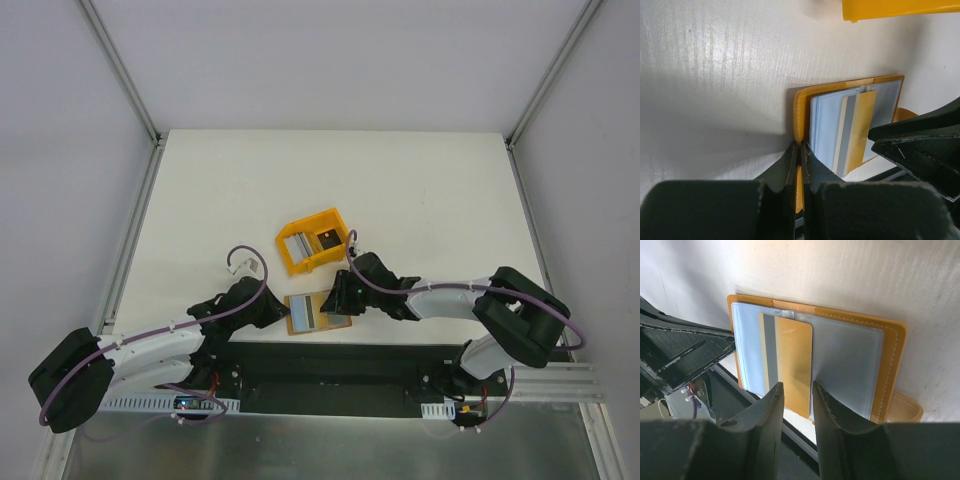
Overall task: Put the credit cards into the card holder
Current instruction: Insert the credit card into the card holder, then pick up the credit card from the storage box.
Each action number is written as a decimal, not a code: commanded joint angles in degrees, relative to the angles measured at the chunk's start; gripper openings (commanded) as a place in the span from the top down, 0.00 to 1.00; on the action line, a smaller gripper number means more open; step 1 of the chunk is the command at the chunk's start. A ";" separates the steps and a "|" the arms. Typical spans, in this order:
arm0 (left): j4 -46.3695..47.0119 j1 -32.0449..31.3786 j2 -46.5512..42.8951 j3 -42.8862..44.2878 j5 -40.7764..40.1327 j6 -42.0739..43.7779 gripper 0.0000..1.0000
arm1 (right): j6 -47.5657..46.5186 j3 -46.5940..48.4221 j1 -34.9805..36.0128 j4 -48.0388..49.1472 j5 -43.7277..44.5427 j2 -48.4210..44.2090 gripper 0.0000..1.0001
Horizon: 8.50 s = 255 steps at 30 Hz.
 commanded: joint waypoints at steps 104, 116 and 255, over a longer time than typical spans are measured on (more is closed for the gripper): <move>-7.05 -0.02 -9.11 -1.71 -6.12 0.61 1.00 | -40.18 67.46 -10.05 -46.61 -4.95 33.60 0.04; -7.05 0.42 -9.82 -2.42 -6.04 0.43 1.00 | -37.11 67.20 -8.38 -43.62 -5.56 36.33 0.04; -7.05 1.39 -7.53 0.57 -4.81 2.98 1.00 | -31.04 71.42 -3.55 -55.23 23.01 39.06 0.43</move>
